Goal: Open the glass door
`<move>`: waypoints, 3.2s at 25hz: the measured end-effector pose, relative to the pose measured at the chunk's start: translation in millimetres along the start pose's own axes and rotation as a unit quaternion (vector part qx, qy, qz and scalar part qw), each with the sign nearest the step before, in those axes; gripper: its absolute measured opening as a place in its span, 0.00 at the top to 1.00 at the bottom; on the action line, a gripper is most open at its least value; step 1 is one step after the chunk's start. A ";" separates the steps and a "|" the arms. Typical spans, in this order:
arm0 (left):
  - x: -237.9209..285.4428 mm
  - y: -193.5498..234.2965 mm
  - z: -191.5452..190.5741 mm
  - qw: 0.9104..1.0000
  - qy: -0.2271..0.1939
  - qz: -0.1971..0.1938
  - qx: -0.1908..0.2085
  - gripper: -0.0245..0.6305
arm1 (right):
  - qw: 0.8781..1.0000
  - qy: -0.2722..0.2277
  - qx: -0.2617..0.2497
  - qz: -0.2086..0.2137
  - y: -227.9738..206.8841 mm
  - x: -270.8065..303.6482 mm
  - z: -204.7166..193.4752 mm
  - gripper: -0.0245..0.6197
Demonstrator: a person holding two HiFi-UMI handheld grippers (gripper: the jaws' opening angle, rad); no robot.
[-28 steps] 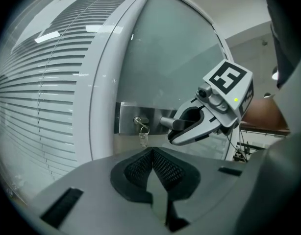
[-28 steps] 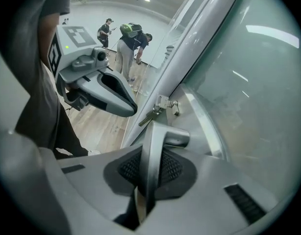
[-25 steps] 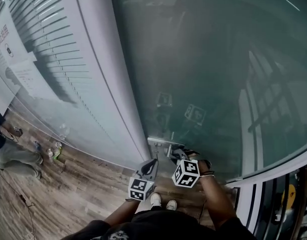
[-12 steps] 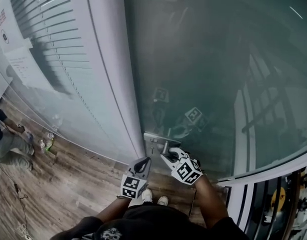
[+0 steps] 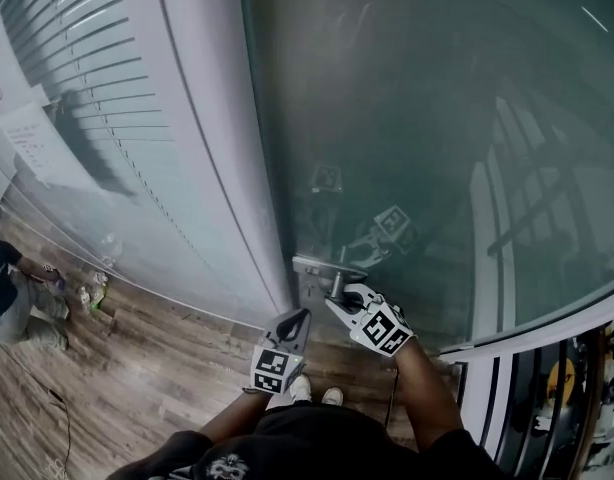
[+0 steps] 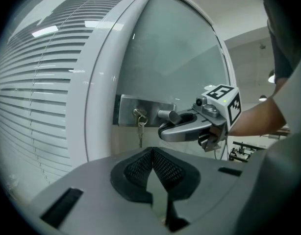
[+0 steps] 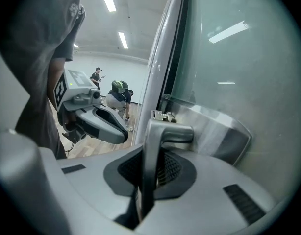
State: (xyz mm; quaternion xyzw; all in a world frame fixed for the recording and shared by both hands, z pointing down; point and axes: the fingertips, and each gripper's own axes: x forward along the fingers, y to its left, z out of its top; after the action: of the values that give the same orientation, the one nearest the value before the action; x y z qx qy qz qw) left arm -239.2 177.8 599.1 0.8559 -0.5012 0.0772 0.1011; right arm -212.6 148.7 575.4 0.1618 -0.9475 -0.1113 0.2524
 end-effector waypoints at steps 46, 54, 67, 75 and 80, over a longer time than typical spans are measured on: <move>279.4 13.0 97.3 0.996 -0.012 0.093 -0.006 0.95 | 0.980 0.081 0.148 -0.102 -384.2 61.6 -133.0 0.93; 335.6 18.7 102.8 0.997 -0.006 0.072 -0.018 0.95 | 0.972 0.086 0.167 -0.140 -466.1 50.3 -157.9 0.93; 488.7 57.6 145.6 1.000 -0.008 0.016 -0.023 0.95 | 0.950 0.099 0.222 -0.194 -610.6 25.7 -221.1 0.93; 563.4 91.0 160.3 1.000 -0.009 -0.008 -0.018 0.95 | 0.934 0.108 0.246 -0.235 -688.3 2.8 -270.4 0.93; 601.4 96.7 170.8 1.000 -0.006 -0.014 -0.021 0.95 | 0.922 0.114 0.263 -0.259 -737.7 -26.0 -297.9 0.94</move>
State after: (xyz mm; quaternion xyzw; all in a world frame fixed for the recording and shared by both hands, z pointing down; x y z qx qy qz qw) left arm -26.4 -417.7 583.5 0.8609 -0.4914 0.0598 0.1171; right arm 146.7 -561.2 600.6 0.4741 -0.8323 0.0992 0.2698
